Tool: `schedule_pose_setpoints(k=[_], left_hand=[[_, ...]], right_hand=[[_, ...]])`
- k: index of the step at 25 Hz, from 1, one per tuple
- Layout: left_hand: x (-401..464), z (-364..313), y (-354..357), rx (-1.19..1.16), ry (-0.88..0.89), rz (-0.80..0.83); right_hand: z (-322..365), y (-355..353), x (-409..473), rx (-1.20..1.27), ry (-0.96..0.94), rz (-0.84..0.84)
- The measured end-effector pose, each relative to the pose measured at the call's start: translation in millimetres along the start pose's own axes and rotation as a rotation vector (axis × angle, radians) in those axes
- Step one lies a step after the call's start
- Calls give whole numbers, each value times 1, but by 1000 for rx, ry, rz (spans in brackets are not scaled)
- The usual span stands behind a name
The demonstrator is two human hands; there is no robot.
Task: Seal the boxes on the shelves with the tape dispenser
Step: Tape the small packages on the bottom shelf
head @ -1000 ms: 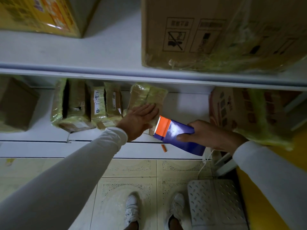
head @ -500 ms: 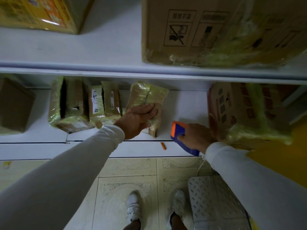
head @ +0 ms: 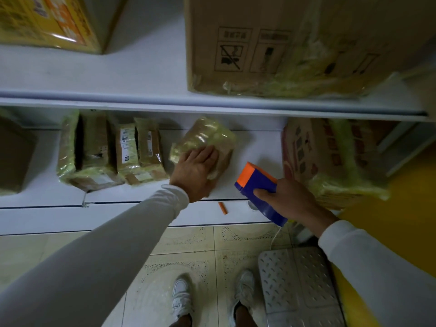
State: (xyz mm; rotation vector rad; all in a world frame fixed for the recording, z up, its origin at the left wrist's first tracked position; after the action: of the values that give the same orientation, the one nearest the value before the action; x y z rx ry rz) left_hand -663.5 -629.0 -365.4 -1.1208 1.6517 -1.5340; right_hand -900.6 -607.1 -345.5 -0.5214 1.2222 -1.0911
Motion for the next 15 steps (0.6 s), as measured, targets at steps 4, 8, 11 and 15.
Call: schedule_pose_setpoints(k=[4,8,11,15], left_hand=[[-12,13,-15,-18,33,-29],[-10,18,-25,-2,-46,-22],[5,-5,-31,-65,-162,-131],[22,-31,4,-130,-276,105]], right_hand=[[-15,-21,-14,63,-36,-44],[-25,-28,-25,122,-38,-70],[-26,-28,-26,118,-46,-75],[-25,-28,-30,154,-66,-56]])
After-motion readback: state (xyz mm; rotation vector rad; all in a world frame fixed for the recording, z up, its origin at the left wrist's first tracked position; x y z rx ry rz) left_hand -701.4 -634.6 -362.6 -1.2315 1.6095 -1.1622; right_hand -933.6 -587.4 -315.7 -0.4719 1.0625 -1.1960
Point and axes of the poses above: each hand's wrist, its own x-axis towards the middle knuckle, its own y-axis out of the palm, z = x × y, the point moved 4 cm from there along x, towards the middle knuckle, and after that the axes turned 8 degrees about y, right-handed, at the moved point
